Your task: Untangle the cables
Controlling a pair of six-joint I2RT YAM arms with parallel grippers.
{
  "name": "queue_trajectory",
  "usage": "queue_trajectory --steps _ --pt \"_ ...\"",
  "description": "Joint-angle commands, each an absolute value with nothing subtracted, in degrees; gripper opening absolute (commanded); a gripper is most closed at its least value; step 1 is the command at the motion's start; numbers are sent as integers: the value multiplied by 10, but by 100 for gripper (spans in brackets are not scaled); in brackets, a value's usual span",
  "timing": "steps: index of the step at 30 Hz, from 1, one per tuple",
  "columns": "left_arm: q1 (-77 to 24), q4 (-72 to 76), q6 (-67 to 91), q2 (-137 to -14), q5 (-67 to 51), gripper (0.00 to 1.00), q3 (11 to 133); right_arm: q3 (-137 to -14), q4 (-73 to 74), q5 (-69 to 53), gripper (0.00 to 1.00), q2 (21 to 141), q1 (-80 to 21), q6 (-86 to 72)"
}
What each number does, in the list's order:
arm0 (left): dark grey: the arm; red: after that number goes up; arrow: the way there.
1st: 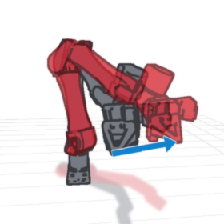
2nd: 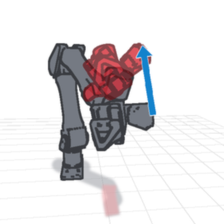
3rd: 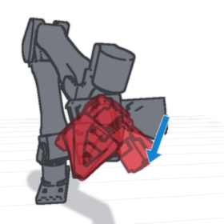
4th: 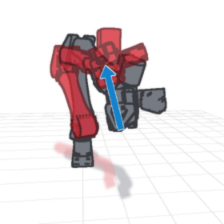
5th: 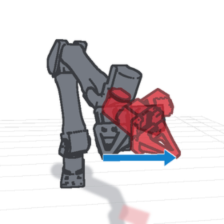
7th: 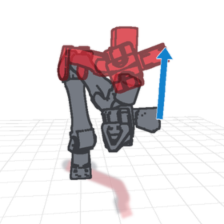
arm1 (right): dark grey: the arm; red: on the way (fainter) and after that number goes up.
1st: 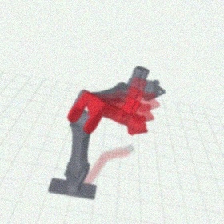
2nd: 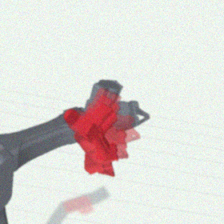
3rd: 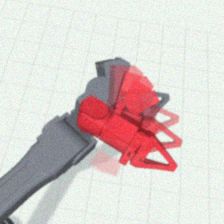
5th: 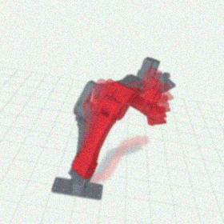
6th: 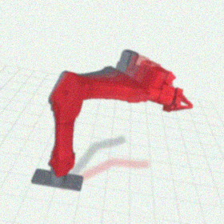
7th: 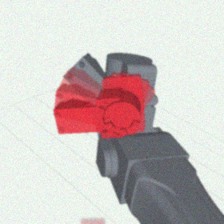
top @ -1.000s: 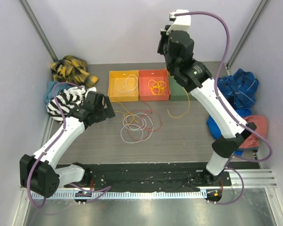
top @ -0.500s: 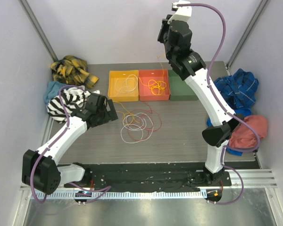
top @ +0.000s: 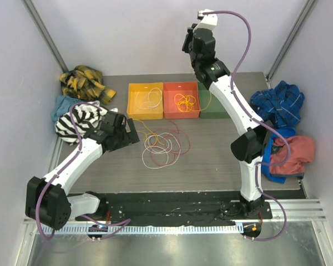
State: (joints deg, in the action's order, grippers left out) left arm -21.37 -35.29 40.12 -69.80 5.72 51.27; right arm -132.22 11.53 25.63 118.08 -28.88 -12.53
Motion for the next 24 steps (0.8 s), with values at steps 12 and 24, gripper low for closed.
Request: queue_trajectory --steps 12,24 --pt "-214 -324 403 -692 44 98 512 -1238 77 213 1 1230 -293 -195" --pt "-214 -326 404 -686 44 99 510 -1145 80 211 73 1219 -293 -216"
